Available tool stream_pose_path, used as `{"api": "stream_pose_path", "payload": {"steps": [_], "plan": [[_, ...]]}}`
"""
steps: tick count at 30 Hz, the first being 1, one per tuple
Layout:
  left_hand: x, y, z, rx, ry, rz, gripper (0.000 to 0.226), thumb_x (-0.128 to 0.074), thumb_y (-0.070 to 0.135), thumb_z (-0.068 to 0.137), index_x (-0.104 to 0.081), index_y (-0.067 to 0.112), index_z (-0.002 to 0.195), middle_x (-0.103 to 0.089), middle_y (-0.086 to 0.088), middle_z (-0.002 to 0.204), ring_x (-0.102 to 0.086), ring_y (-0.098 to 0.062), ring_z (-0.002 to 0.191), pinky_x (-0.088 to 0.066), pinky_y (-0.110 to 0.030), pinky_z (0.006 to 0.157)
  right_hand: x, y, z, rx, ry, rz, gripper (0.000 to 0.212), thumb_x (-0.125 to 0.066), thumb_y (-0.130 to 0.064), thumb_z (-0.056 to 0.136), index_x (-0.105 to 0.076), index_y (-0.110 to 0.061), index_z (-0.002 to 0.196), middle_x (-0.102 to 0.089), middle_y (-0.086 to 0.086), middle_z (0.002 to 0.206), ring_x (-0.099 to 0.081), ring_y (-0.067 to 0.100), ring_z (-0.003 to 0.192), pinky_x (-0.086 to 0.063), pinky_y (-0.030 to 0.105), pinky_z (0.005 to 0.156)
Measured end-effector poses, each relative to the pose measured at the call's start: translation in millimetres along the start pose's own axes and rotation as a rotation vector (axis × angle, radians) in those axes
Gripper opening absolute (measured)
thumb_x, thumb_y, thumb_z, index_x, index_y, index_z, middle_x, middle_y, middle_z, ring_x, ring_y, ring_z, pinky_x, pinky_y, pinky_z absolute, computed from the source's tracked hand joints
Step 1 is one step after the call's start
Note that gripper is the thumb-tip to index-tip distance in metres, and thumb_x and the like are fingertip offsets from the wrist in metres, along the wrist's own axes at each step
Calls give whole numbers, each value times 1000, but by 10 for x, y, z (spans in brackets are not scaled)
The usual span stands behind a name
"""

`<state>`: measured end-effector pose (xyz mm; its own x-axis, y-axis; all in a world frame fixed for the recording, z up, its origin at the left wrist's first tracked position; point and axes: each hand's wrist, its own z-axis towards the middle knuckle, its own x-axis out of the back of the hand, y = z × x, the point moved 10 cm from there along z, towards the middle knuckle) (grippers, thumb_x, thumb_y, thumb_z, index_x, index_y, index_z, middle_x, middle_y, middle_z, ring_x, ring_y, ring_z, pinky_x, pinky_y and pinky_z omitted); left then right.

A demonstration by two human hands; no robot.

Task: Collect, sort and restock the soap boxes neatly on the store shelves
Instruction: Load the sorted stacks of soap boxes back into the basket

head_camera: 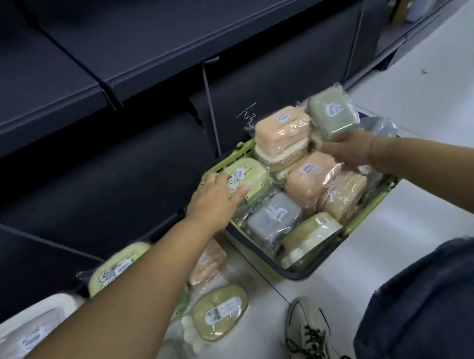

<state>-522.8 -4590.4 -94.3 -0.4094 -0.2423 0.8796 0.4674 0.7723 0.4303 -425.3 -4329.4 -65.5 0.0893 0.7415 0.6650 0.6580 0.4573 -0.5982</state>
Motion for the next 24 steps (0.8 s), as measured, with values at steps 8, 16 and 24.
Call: {"api": "stream_pose_path", "payload": {"steps": [8, 16, 24], "plan": [[-272, -33, 531, 129, -11, 237, 68, -39, 58, 97, -29, 13, 148, -34, -11, 149, -31, -31, 136, -26, -41, 111, -264, 625, 693, -172, 35, -422, 102, -61, -72, 74, -26, -14, 150, -40, 17, 145, -41, 35, 132, -37, 46, 108], [-448, -89, 618, 292, -218, 186, 121, -68, 80, 61, -25, 7, 148, -28, -16, 151, -25, -33, 141, -23, -41, 113, -357, 610, 749, -199, 8, -601, 125, -74, -77, 53, -23, -17, 151, -31, 20, 146, -34, 39, 135, -30, 55, 111], [-463, 18, 493, 239, -245, -140, 100, -85, 56, 62, -26, 15, 131, -47, -6, 137, -48, -26, 123, -38, -36, 98, -325, 533, 598, -135, -54, -318, 123, -85, -61, 47, -36, -4, 144, -48, 16, 139, -46, 34, 130, -38, 45, 109]]}}
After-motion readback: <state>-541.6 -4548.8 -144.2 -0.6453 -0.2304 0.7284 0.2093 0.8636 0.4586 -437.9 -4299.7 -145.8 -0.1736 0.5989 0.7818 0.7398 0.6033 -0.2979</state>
